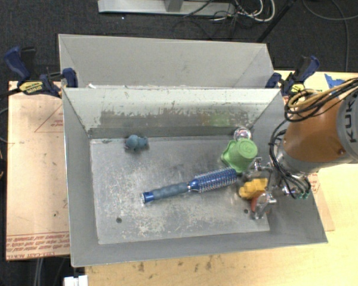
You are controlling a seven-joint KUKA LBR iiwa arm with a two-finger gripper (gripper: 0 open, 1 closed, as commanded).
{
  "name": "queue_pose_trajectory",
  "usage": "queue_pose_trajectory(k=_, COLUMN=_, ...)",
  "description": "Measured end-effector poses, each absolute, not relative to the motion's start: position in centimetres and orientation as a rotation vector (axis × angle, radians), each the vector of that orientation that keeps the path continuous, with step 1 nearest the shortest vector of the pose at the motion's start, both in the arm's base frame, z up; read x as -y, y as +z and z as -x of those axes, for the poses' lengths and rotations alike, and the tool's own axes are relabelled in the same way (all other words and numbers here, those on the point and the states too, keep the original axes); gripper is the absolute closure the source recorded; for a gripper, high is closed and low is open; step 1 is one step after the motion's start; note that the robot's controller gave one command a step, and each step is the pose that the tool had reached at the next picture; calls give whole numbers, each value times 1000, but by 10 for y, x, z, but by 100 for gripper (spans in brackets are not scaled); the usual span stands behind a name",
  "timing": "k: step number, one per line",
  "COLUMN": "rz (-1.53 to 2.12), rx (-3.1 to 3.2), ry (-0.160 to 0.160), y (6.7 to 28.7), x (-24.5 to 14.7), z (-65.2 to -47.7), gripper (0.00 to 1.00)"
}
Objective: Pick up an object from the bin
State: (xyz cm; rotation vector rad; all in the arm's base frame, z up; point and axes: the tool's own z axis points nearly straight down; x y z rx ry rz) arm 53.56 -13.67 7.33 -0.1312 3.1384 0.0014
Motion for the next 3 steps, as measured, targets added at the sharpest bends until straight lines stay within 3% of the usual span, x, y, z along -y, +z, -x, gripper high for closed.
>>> queue_pose_trajectory(k=1, rz=86, rx=-3135, ry=-2, y=109, x=150, z=-528, gripper=0)
queue_pose_trajectory(k=2, rz=-175, rx=-3126, ry=0, y=74, x=134, z=-508, gripper=0)
queue_pose_trajectory(k=3, rz=-174, rx=-3121, ry=-2, y=76, x=134, z=-510, gripper=100)
